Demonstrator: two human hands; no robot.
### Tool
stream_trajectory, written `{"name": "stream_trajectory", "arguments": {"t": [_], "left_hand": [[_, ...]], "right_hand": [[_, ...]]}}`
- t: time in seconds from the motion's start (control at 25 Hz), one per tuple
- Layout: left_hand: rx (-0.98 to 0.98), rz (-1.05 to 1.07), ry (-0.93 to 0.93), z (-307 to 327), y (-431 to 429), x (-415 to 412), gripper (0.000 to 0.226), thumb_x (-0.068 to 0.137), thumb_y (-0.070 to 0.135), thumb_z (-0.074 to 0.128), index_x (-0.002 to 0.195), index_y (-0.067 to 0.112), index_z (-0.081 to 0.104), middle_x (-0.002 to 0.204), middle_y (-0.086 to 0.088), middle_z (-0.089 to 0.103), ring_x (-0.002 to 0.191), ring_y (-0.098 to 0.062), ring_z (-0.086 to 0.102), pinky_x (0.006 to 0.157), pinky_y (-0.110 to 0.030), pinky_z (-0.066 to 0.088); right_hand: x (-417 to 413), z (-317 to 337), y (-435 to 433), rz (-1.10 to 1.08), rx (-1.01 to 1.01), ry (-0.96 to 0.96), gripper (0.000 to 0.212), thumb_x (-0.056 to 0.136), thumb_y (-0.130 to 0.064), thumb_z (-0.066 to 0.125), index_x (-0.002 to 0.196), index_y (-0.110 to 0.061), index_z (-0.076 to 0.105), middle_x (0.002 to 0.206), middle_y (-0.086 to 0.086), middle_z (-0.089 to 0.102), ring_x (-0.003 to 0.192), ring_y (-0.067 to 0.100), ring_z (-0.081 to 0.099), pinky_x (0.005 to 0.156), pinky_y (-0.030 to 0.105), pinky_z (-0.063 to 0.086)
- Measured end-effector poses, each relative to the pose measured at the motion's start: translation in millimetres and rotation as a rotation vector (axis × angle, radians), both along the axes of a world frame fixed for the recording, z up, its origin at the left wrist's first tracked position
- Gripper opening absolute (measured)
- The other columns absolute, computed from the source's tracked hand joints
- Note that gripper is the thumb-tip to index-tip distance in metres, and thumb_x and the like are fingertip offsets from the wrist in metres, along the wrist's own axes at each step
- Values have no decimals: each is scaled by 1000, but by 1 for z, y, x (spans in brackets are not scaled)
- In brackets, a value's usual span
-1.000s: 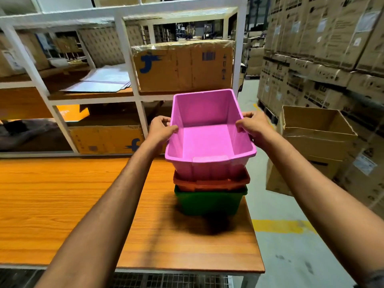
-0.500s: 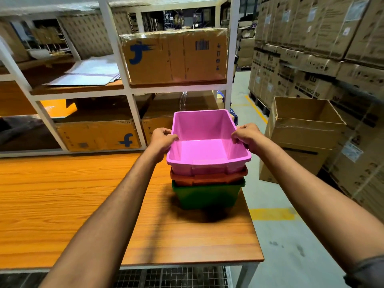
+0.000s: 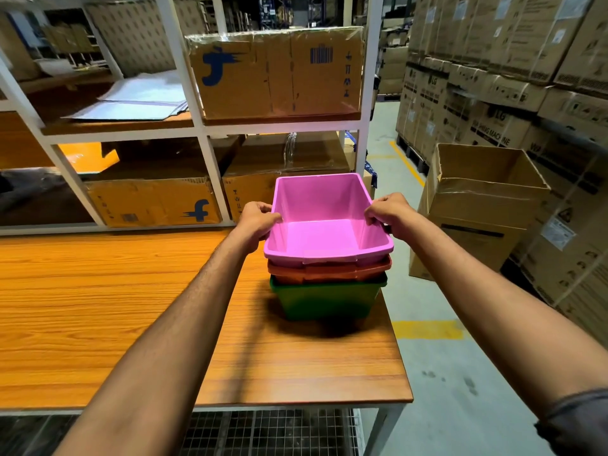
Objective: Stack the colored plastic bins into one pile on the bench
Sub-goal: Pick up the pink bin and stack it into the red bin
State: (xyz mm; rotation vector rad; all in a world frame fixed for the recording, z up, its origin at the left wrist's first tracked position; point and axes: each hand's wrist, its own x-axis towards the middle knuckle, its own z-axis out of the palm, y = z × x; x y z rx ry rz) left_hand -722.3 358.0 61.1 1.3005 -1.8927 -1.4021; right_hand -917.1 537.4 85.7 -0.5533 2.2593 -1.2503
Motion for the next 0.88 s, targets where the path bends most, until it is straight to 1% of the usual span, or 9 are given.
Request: {"name": "stream_trajectory", "arguments": {"t": [0.28, 0.4, 0.52, 0.6, 0.68, 0.72, 0.76, 0.8, 0.88], "left_hand": [[-15, 33, 25, 1, -2, -5, 27, 93, 8, 68, 120, 8, 65, 112, -10, 68, 89, -20, 70, 63, -28, 60], [-26, 57, 54, 12, 0, -5, 24, 93, 7, 67, 117, 6, 68, 100, -7, 68, 80, -18, 69, 53, -24, 56], [-47, 65, 123, 32, 2, -2, 20, 91, 3, 66, 110, 3, 70, 87, -5, 67, 68, -16, 66, 42, -18, 50], [-74, 42, 158, 50, 2, 3, 15, 89, 2, 66, 103, 6, 72, 87, -7, 69, 67, -15, 66, 47, -19, 54], [-115, 1, 236, 70, 3, 8, 17, 88, 0, 64, 94, 12, 75, 88, -8, 72, 68, -16, 69, 64, -29, 62], [-139, -12, 293, 81, 6, 10, 20, 88, 0, 63, 95, 13, 76, 88, -7, 73, 67, -14, 70, 69, -32, 62], [-171, -26, 344, 94, 9, 13, 23, 89, -1, 62, 101, 13, 76, 88, -6, 74, 66, -12, 70, 68, -30, 61], [-211, -42, 382, 107, 13, 17, 25, 90, -1, 62, 108, 11, 75, 90, -4, 74, 66, -9, 70, 64, -25, 60], [-311, -67, 434, 131, 22, 21, 30, 91, 1, 66, 118, 10, 72, 98, -3, 74, 76, -7, 71, 63, -19, 56]], "right_hand": [[-2, 5, -2, -34, -31, -34, 24, 71, 15, 61, 90, 1, 68, 85, 10, 61, 76, 23, 59, 54, 28, 48], [-2, 15, -2, -61, -79, -26, 20, 69, 15, 59, 82, 2, 67, 78, 12, 59, 67, 24, 59, 56, 28, 49], [0, 34, 0, -58, -133, 0, 20, 68, 17, 56, 64, -2, 58, 68, 11, 51, 56, 22, 49, 51, 25, 40], [-1, 48, 2, -41, -186, 26, 24, 66, 16, 55, 58, -6, 54, 64, 11, 47, 56, 20, 44, 51, 23, 34], [0, 64, 7, -17, -200, 125, 22, 65, 12, 57, 60, -9, 57, 63, 9, 49, 55, 20, 43, 50, 22, 35], [2, 70, 9, -7, -208, 199, 19, 66, 9, 59, 68, -10, 62, 69, 7, 54, 61, 21, 49, 53, 23, 41], [4, 76, 12, -5, -216, 282, 24, 67, 5, 63, 85, -10, 66, 83, 6, 59, 74, 21, 55, 61, 28, 48], [6, 81, 15, -22, -212, 382, 38, 70, 1, 66, 106, -12, 65, 101, 4, 58, 90, 20, 56, 71, 32, 52], [13, 93, 21, -79, -229, 635, 57, 73, -5, 66, 127, -18, 56, 121, 4, 46, 113, 19, 46, 87, 33, 47]]}}
